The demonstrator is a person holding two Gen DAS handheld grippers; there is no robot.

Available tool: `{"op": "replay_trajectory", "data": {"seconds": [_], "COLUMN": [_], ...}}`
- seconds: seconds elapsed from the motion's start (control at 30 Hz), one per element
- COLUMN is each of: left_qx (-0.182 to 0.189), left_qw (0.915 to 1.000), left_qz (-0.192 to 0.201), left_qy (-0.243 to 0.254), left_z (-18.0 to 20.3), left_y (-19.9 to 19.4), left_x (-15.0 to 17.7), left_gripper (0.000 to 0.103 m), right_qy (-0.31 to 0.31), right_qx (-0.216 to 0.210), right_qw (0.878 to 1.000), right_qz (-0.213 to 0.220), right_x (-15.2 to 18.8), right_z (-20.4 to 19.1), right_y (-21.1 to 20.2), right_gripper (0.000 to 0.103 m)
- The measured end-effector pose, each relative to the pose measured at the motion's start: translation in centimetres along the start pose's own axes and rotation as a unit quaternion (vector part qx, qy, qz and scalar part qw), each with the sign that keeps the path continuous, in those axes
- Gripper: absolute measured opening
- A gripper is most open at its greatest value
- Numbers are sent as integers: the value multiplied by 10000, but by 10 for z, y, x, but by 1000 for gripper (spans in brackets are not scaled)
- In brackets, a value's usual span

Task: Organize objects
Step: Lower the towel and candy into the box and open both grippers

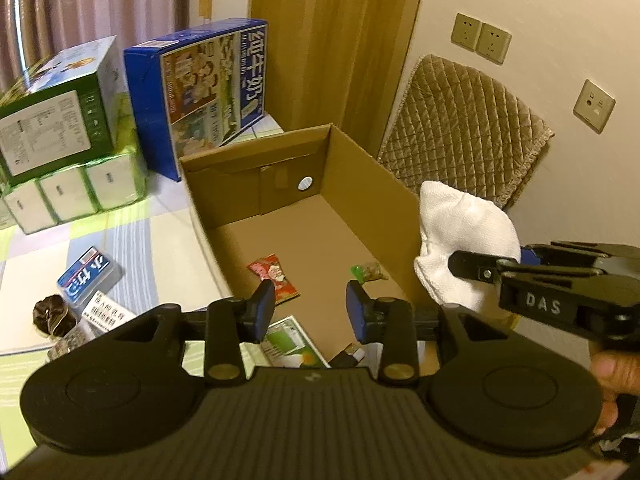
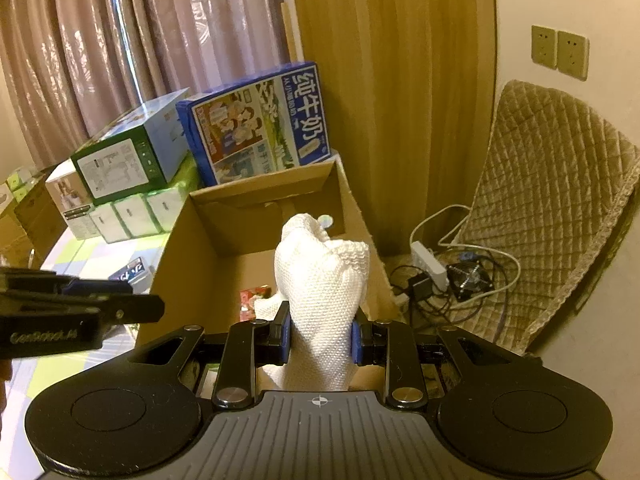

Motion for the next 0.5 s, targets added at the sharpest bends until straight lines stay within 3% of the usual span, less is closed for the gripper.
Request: {"op": "replay_trajectory", "data": {"seconds": [0.13, 0.17, 0.27, 0.5], "left_qx": [-97, -121, -205, -538], "left_qw": [9999, 9999, 9995, 9981], "left_qz": [31, 44, 76, 43], "left_qy": [-59, -91, -206, -309], "left_z": [-9, -11, -22, -46], "left_y": [-8, -10, -18, -39], "left_x": [9, 11, 19, 40], "left_gripper": [43, 49, 56, 58], "right_qy": [31, 34, 99, 175], "right_qx": [-136, -232, -371, -406], "right_qw": [9999, 9997, 9987, 9981], "right_qz": [41, 96, 340, 436], "right_x": [-6, -9, -21, -19], "right_z": [-9, -13, -20, -28], "right_y": [6, 8, 7, -7], "right_gripper": [26, 31, 61, 64]}}
Point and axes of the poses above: each gripper's, at about its wrist camera, not at the fingertips, and y roughly the way its jaws point, z to its right, x to its underside, the point moved 8 cm from there along y, roughly the way its jaws point, and after that the axes turned 9 degrees about y, right-handed, at the moved point
